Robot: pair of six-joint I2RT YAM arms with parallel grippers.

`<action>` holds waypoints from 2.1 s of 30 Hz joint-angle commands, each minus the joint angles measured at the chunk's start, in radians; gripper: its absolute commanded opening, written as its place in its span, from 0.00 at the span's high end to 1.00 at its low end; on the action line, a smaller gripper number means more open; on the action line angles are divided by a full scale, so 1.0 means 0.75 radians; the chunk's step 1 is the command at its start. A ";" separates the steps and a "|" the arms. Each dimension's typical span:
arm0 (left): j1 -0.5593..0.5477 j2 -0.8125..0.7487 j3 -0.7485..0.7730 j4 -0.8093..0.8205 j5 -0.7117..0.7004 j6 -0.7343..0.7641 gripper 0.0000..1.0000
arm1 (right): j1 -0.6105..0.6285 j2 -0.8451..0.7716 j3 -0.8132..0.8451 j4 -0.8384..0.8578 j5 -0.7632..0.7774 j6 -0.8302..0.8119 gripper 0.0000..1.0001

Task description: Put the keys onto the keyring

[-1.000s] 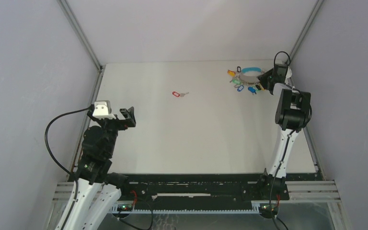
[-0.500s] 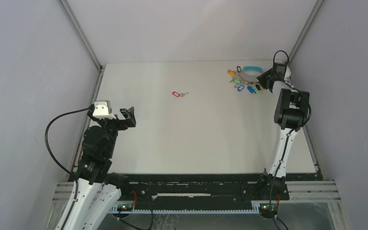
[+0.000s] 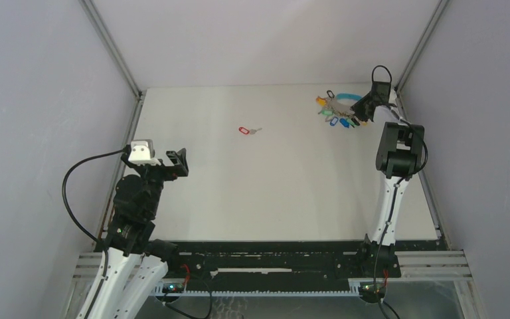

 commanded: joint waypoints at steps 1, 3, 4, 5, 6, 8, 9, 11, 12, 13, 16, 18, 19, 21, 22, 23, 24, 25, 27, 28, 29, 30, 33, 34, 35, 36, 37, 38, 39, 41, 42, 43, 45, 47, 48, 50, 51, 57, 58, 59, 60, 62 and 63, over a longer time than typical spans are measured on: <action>0.014 -0.015 0.040 0.035 0.029 0.023 0.01 | 0.021 0.040 0.129 -0.137 -0.033 -0.038 0.71; 0.014 -0.021 0.040 0.036 0.032 0.021 0.02 | 0.021 0.054 0.163 -0.176 -0.076 -0.027 0.72; 0.014 -0.025 0.040 0.037 0.034 0.020 0.01 | 0.019 0.055 0.168 -0.194 -0.090 -0.019 0.73; 0.014 -0.029 0.038 0.037 0.036 0.019 0.02 | 0.017 0.056 0.168 -0.205 -0.100 -0.008 0.74; 0.015 -0.036 0.038 0.037 0.037 0.018 0.01 | 0.016 0.055 0.166 -0.214 -0.114 -0.004 0.75; 0.014 -0.050 0.038 0.037 0.044 0.013 0.01 | 0.017 0.055 0.167 -0.250 -0.125 -0.004 0.77; 0.015 -0.057 0.038 0.037 0.047 0.012 0.01 | 0.022 0.055 0.165 -0.269 -0.129 -0.008 0.78; 0.013 -0.074 0.036 0.037 0.050 0.009 0.02 | 0.027 0.051 0.156 -0.306 -0.131 -0.014 0.78; 0.013 -0.081 0.036 0.037 0.052 0.007 0.02 | 0.029 0.047 0.145 -0.322 -0.136 -0.018 0.79; 0.013 -0.089 0.035 0.037 0.055 0.005 0.01 | 0.031 0.032 0.125 -0.329 -0.139 -0.020 0.79; 0.014 -0.113 0.033 0.039 0.063 -0.004 0.01 | 0.041 -0.031 0.008 -0.312 -0.145 -0.027 0.79; 0.013 -0.131 0.031 0.039 0.072 -0.010 0.01 | 0.052 -0.084 -0.078 -0.288 -0.144 -0.032 0.79; 0.013 -0.140 0.030 0.039 0.076 -0.013 0.01 | 0.056 -0.110 -0.117 -0.281 -0.146 -0.035 0.79; 0.012 -0.158 0.030 0.041 0.080 -0.019 0.02 | 0.073 -0.158 -0.193 -0.273 -0.145 -0.047 0.79; 0.012 -0.167 0.028 0.041 0.082 -0.022 0.01 | 0.081 -0.183 -0.230 -0.272 -0.146 -0.059 0.79; 0.011 -0.176 0.028 0.041 0.086 -0.023 0.01 | 0.093 -0.209 -0.273 -0.269 -0.147 -0.068 0.79; 0.011 -0.185 0.027 0.043 0.088 -0.027 0.02 | 0.107 -0.235 -0.317 -0.269 -0.148 -0.079 0.79; 0.009 -0.193 0.026 0.043 0.091 -0.030 0.02 | 0.121 -0.266 -0.364 -0.265 -0.150 -0.092 0.79; 0.002 -0.204 0.026 0.043 0.095 -0.032 0.02 | 0.155 -0.335 -0.469 -0.253 -0.138 -0.112 0.78; -0.003 -0.209 0.026 0.043 0.096 -0.034 0.01 | 0.174 -0.378 -0.527 -0.241 -0.133 -0.128 0.78; -0.006 -0.215 0.024 0.043 0.099 -0.033 0.01 | 0.188 -0.421 -0.578 -0.229 -0.127 -0.143 0.77; -0.010 -0.216 0.025 0.043 0.101 -0.036 0.01 | 0.202 -0.472 -0.632 -0.209 -0.119 -0.157 0.76; -0.020 -0.218 0.026 0.043 0.112 -0.041 0.01 | 0.221 -0.640 -0.766 -0.173 -0.103 -0.196 0.75; -0.023 -0.220 0.026 0.044 0.117 -0.042 0.01 | 0.221 -0.677 -0.796 -0.166 -0.115 -0.209 0.75; -0.025 -0.220 0.026 0.043 0.120 -0.043 0.01 | 0.219 -0.718 -0.828 -0.159 -0.124 -0.223 0.74; -0.027 -0.220 0.026 0.043 0.121 -0.044 0.01 | 0.220 -0.755 -0.852 -0.153 -0.125 -0.234 0.73; -0.026 -0.220 0.026 0.044 0.122 -0.046 0.01 | 0.218 -0.790 -0.874 -0.144 -0.119 -0.245 0.71; -0.027 -0.219 0.026 0.045 0.122 -0.046 0.01 | 0.219 -0.824 -0.895 -0.138 -0.100 -0.260 0.70; -0.028 -0.219 0.026 0.045 0.123 -0.046 0.02 | 0.218 -0.854 -0.913 -0.134 -0.069 -0.275 0.68; -0.031 -0.215 0.026 0.044 0.122 -0.046 0.01 | 0.208 -0.911 -0.949 -0.120 -0.046 -0.301 0.65; -0.032 -0.214 0.026 0.045 0.122 -0.045 0.01 | 0.198 -0.931 -0.967 -0.109 -0.047 -0.306 0.64; -0.032 -0.211 0.026 0.045 0.123 -0.043 0.01 | 0.181 -0.947 -0.987 -0.103 -0.050 -0.310 0.63; -0.035 -0.206 0.026 0.045 0.120 -0.044 0.01 | 0.144 -0.966 -1.025 -0.091 -0.066 -0.314 0.62; -0.039 -0.204 0.026 0.045 0.118 -0.043 0.01 | 0.095 -0.973 -1.068 -0.078 -0.085 -0.319 0.60; -0.040 -0.202 0.026 0.045 0.118 -0.043 0.01 | 0.077 -0.975 -1.085 -0.068 -0.089 -0.326 0.59; -0.041 -0.198 0.026 0.045 0.116 -0.042 0.01 | 0.038 -0.975 -1.116 -0.047 -0.105 -0.353 0.56; -0.042 -0.197 0.026 0.045 0.117 -0.042 0.02 | 0.013 -0.972 -1.131 -0.028 -0.134 -0.368 0.55; -0.042 -0.172 0.025 0.045 0.117 -0.037 0.01 | -0.104 -0.923 -1.184 0.097 -0.277 -0.436 0.53; -0.044 -0.168 0.026 0.045 0.119 -0.038 0.01 | -0.113 -0.906 -1.185 0.116 -0.310 -0.444 0.53; -0.044 -0.164 0.026 0.045 0.122 -0.037 0.01 | -0.126 -0.885 -1.178 0.129 -0.354 -0.446 0.53; -0.045 -0.160 0.026 0.045 0.123 -0.036 0.01 | -0.136 -0.866 -1.174 0.144 -0.396 -0.443 0.53; -0.044 -0.154 0.026 0.044 0.124 -0.035 0.02 | -0.153 -0.830 -1.160 0.158 -0.452 -0.431 0.53; -0.045 -0.152 0.024 0.044 0.124 -0.034 0.01 | -0.157 -0.812 -1.149 0.157 -0.474 -0.430 0.53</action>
